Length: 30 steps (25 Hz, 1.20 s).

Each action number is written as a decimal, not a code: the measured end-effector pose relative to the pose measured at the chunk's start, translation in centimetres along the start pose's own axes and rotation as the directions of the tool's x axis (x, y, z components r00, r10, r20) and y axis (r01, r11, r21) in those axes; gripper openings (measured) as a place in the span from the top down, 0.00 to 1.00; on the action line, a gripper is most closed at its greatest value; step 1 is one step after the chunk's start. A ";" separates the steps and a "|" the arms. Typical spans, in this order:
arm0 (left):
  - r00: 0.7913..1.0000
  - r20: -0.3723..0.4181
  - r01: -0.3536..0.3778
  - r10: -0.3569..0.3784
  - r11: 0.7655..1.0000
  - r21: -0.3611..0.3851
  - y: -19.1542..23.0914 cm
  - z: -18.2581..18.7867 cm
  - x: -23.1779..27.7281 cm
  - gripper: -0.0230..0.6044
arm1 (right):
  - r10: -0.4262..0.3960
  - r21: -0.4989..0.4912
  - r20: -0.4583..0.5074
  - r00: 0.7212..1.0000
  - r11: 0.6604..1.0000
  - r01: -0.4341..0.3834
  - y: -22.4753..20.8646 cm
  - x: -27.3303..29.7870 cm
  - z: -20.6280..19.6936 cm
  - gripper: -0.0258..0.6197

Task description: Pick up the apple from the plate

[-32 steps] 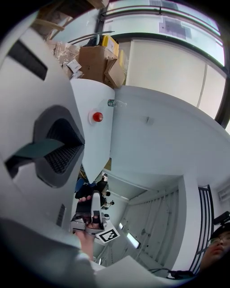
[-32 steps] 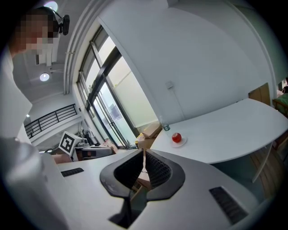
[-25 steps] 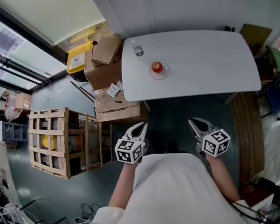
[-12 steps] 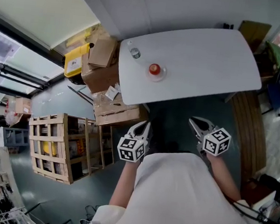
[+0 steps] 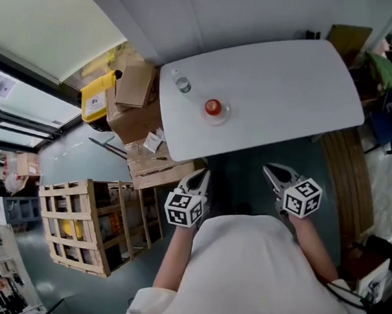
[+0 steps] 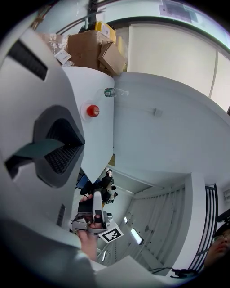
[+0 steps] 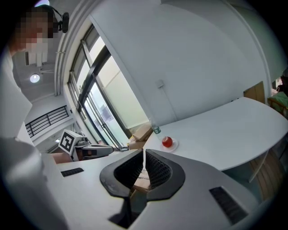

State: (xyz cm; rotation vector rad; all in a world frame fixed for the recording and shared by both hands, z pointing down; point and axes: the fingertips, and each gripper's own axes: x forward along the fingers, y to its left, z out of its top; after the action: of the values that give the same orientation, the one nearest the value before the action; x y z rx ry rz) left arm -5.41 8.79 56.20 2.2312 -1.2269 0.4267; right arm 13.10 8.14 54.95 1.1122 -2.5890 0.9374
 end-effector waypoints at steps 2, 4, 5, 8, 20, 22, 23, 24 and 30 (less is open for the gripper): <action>1.000 -0.003 0.009 -0.009 1.000 0.004 1.1 0.9 0.7 0.96 | -0.007 0.003 -0.002 1.000 1.000 0.007 -0.2 1.1 0.6 0.90; 1.000 -0.007 0.019 -0.018 1.000 0.011 2.2 1.7 1.5 0.96 | -0.014 0.006 -0.004 1.000 1.000 0.014 -0.5 2.3 1.1 0.90; 1.000 -0.010 0.023 -0.022 1.000 0.015 2.7 2.0 1.9 0.96 | -0.017 0.008 -0.006 1.000 1.000 0.017 -0.6 2.9 1.3 0.90; 0.999 -0.023 0.034 -0.033 0.999 0.024 4.5 3.0 2.9 0.96 | -0.026 0.020 -0.009 1.000 0.999 0.026 -0.7 4.9 2.1 0.90; 0.987 -0.099 0.135 -0.125 0.986 0.098 10.9 6.4 7.6 0.96 | -0.100 0.065 -0.016 0.995 0.993 0.101 -2.1 12.5 5.3 0.90; 0.982 -0.115 0.161 -0.148 0.981 0.112 11.6 6.7 8.4 0.96 | -0.112 0.069 -0.019 0.994 0.991 0.113 -2.1 13.6 5.6 0.90; 0.979 -0.123 0.175 -0.160 0.978 0.118 11.9 6.7 8.8 0.96 | -0.119 0.070 -0.020 0.993 0.990 0.120 -2.2 14.2 5.7 0.90; 0.976 -0.130 0.188 -0.172 0.975 0.122 12.1 6.8 9.2 0.96 | -0.126 0.072 -0.020 0.992 0.989 0.128 -2.2 14.6 5.8 0.90; 0.964 -0.141 0.244 -0.223 0.959 0.147 12.8 7.5 11.2 0.96 | -0.144 0.079 -0.025 0.989 0.986 0.146 -2.1 16.6 6.6 0.90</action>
State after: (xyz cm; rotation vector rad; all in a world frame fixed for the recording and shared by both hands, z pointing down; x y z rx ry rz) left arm -10.16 -8.78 59.99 2.4133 -0.8784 0.5786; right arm 3.42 -6.90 57.14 1.2864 -2.4360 1.0210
